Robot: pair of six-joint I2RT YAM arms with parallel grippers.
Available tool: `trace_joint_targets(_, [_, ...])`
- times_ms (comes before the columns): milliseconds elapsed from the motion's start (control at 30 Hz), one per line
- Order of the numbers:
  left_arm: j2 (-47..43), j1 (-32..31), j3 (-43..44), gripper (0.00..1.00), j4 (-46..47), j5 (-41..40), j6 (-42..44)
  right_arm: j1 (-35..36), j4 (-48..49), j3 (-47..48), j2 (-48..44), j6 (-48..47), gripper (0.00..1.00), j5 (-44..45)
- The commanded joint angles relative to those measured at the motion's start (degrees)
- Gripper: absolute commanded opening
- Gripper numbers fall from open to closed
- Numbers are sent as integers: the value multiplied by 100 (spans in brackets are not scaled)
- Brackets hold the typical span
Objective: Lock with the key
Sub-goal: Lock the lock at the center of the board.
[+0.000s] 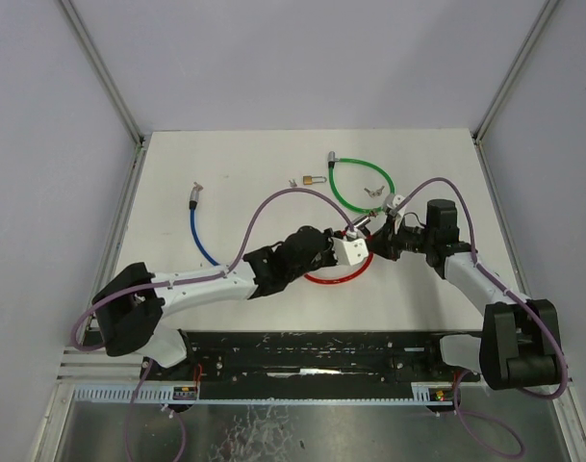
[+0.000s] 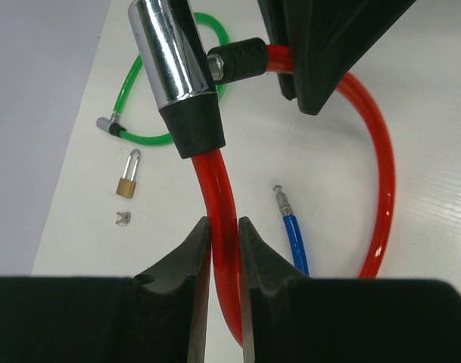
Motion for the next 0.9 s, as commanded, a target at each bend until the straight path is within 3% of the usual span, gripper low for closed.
trace_joint_targets(0, [21,-23,246,0,-703,1569,-267,71,1260,26,-275,82,0,84])
trace_joint_targets(200, [247,252,455,0,-1008,1916,-574,85,1241,65,-420,-107,0,-762])
trace_joint_targets(467, [418,470,617,0,-1221,1263,-780,76,1102,364,-417,395,0,-1556])
trace_joint_targets(567, [461,493,684,0,-1261,1406,-903,86,962,526,-384,400,0,-1240])
trace_joint_targets(667, [364,588,749,0,-1317,2080,-1061,204,110,819,-340,-309,0,-517])
trace_joint_targets(867, [95,827,810,0,-1448,3182,-1276,251,-682,1067,-340,-1224,0,-99])
